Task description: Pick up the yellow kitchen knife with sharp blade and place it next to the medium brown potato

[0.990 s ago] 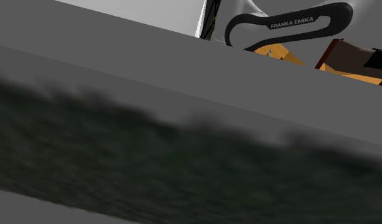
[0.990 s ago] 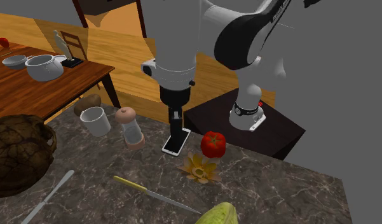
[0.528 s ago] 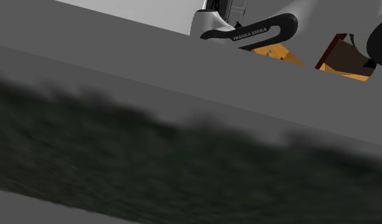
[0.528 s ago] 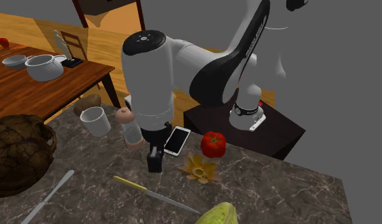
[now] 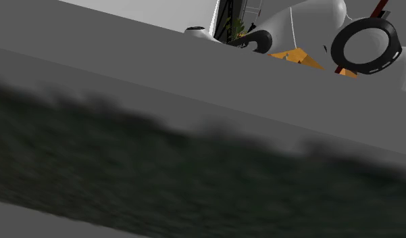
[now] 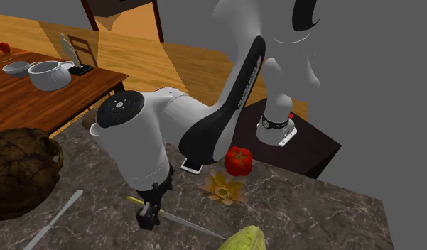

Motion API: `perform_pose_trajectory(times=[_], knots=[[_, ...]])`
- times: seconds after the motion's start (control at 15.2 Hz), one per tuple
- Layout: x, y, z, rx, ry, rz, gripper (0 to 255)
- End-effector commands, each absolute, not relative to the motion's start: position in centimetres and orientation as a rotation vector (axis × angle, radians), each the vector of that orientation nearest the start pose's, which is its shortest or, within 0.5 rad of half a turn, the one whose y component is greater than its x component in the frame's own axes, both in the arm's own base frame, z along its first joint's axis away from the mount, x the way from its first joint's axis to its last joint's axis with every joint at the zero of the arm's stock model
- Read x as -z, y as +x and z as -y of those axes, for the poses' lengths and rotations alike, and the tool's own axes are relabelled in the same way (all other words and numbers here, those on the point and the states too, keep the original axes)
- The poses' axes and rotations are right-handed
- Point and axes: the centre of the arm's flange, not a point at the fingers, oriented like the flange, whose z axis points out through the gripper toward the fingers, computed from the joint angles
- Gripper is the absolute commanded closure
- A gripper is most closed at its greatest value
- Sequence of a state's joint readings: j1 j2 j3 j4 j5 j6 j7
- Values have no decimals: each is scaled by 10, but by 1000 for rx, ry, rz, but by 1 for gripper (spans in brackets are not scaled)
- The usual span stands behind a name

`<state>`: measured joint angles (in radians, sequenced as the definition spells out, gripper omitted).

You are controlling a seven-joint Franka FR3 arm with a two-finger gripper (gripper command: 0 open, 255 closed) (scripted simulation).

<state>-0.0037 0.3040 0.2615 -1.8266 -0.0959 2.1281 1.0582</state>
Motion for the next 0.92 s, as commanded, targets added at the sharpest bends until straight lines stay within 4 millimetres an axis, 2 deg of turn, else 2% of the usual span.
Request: perform_pose_trajectory(times=[0.0, 0.4, 0.86], knots=[[-362, 618, -149, 12, -2908, -1183, 0], [-333, 618, -149, 12, -2908, -1183, 0], [-333, 618, -149, 12, -2908, -1183, 0]])
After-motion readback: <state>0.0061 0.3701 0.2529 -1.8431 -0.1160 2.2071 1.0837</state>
